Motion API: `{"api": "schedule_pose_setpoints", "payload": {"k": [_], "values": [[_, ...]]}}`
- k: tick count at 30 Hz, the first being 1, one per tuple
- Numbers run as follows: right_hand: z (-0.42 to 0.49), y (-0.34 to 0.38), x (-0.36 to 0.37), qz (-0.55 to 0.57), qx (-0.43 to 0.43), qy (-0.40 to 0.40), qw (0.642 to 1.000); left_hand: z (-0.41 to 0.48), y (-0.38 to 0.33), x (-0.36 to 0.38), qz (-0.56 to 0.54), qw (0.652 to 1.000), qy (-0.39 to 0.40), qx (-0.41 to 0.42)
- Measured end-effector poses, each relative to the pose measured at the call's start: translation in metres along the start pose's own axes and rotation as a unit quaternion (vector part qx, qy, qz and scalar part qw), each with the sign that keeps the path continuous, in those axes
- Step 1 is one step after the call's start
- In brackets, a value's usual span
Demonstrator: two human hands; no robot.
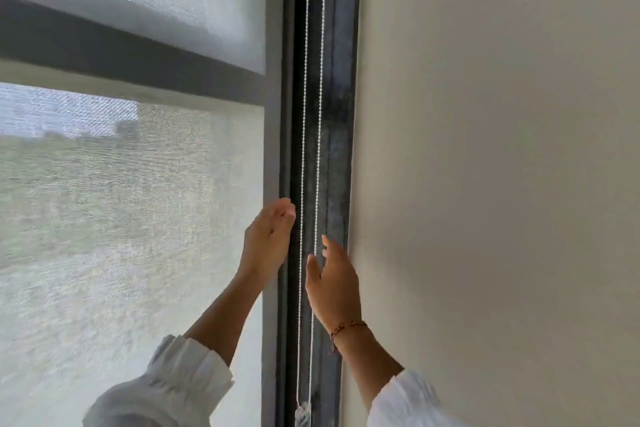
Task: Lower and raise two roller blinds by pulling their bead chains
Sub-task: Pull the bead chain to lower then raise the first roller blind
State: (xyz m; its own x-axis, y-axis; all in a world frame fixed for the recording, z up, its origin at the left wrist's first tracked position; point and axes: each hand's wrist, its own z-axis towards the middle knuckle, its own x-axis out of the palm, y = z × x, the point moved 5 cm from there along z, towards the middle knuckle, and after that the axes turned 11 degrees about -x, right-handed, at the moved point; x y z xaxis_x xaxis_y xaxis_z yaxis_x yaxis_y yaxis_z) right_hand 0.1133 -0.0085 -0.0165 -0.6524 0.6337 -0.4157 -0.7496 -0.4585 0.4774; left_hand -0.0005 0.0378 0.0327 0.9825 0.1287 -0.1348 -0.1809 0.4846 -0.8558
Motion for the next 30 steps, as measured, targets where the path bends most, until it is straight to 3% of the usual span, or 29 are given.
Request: {"api": "schedule_pose_setpoints", "payload": {"k": [3, 7, 12, 16, 20, 24, 30], "values": [[0.025, -0.022, 0.018, 0.008, -0.003, -0.042, 0.999, 0.042, 0.003, 0.017, -0.045, 0.999, 0.004, -0.018], [0.042, -0.030, 0.033, -0.009, -0.047, -0.076, 0.996, 0.075, 0.003, 0.030, -0.005, 1.000, -0.018, 0.011], [0.056, -0.034, 0.037, 0.088, -0.047, -0.114, 0.989, 0.095, -0.002, 0.046, 0.023, 0.998, -0.040, 0.040], [0.063, -0.040, 0.037, 0.116, -0.042, -0.145, 0.982, 0.099, -0.012, 0.045, -0.025, 0.995, -0.056, 0.073], [0.069, -0.038, 0.028, 0.175, -0.045, -0.209, 0.961, 0.098, -0.027, 0.048, -0.101, 0.993, 0.009, 0.058], [0.082, -0.025, 0.018, 0.240, -0.051, -0.216, 0.945, 0.088, -0.046, 0.053, -0.194, 0.975, 0.102, 0.028], [0.088, -0.014, 0.007, 0.260, -0.054, -0.253, 0.930, 0.079, -0.073, 0.046, -0.200, 0.967, 0.146, 0.051]]}}
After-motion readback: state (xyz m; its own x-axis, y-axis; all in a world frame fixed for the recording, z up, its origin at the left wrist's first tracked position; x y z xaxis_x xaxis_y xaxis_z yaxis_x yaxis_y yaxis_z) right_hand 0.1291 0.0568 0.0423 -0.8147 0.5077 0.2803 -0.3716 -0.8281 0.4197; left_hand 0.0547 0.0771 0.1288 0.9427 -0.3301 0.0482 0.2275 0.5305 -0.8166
